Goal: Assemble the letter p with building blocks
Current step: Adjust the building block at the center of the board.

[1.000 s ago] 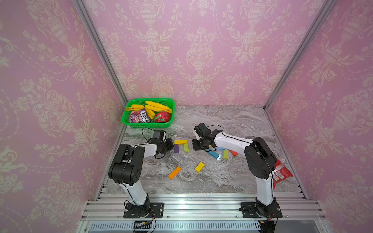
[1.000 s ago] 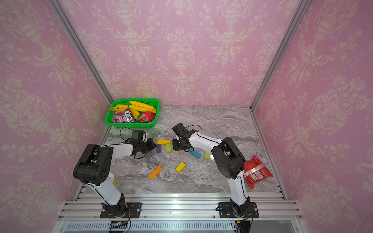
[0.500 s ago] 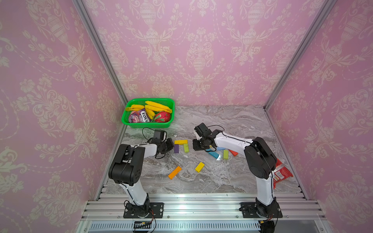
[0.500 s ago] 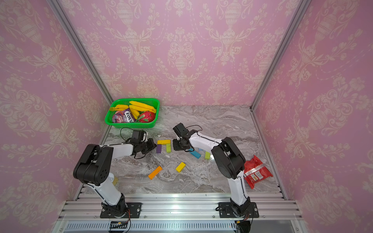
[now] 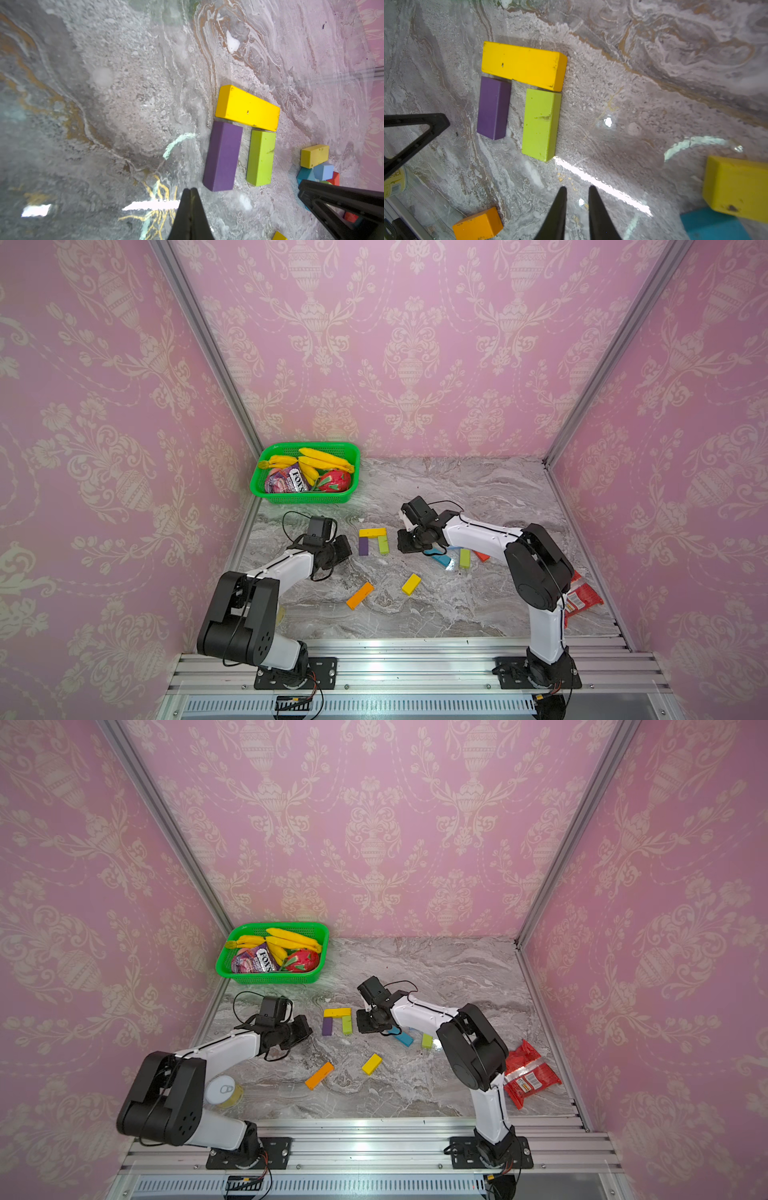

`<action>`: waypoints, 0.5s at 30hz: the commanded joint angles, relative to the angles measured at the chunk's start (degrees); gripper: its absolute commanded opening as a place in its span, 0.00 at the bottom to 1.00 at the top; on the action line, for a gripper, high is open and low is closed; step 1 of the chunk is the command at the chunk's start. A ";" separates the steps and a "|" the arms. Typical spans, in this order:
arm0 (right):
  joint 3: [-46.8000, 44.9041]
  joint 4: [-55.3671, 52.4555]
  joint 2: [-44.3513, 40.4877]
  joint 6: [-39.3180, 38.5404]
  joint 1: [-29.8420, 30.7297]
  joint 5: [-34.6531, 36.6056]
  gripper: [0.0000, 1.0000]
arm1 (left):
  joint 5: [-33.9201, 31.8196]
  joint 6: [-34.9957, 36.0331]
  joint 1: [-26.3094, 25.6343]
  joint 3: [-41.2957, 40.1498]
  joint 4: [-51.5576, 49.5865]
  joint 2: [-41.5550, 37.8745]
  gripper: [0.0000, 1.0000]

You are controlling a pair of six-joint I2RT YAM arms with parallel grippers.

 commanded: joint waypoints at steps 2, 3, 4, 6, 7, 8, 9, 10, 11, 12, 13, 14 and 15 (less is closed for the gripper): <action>-0.80 2.11 1.20 1.17 0.51 -1.45 0.23 | 0.76 0.91 -0.52 -1.08 -1.74 -1.21 0.00; -0.60 2.27 1.64 1.18 0.55 -1.51 0.23 | 1.05 0.86 -0.60 -1.23 -1.42 -1.20 0.00; -0.26 2.24 2.14 1.17 0.53 -1.49 0.23 | 1.21 0.88 -0.57 -1.09 -1.23 -1.01 0.00; 0.59 1.93 3.14 1.09 0.55 -1.43 0.23 | 1.43 0.84 -0.73 -0.96 -1.02 -0.66 0.00; 0.97 1.86 3.61 1.09 0.57 -1.56 0.23 | 1.59 0.88 -0.69 -0.88 -0.89 -0.44 0.00; 1.26 1.87 4.04 1.08 0.49 -1.72 0.23 | 1.69 0.85 -0.73 -0.85 -0.87 -0.30 0.00; 1.56 1.89 4.49 0.96 0.56 -1.79 0.23 | 1.70 0.79 -0.74 -0.78 -0.78 -0.17 0.00; 1.90 1.83 4.96 0.99 0.52 -1.93 0.23 | 1.70 0.82 -0.75 -0.78 -0.68 -0.08 0.00; 2.09 1.76 5.22 0.86 0.56 -2.02 0.23 | 1.75 0.87 -0.74 -0.73 -0.63 0.00 0.00; 2.27 1.75 5.57 0.91 0.57 -2.07 0.23 | 1.79 0.88 -0.75 -0.58 -0.69 0.01 0.00; 2.36 1.80 5.78 0.94 0.54 -2.21 0.23 | 1.74 0.87 -0.75 -0.65 -0.69 -0.01 0.00; 2.42 1.90 5.94 0.98 0.57 -2.28 0.23 | 1.70 0.88 -0.79 -0.64 -0.64 0.00 0.00; 2.51 1.97 6.22 0.98 0.55 -2.36 0.23 | 1.63 0.82 -0.74 -0.60 -0.61 0.05 0.00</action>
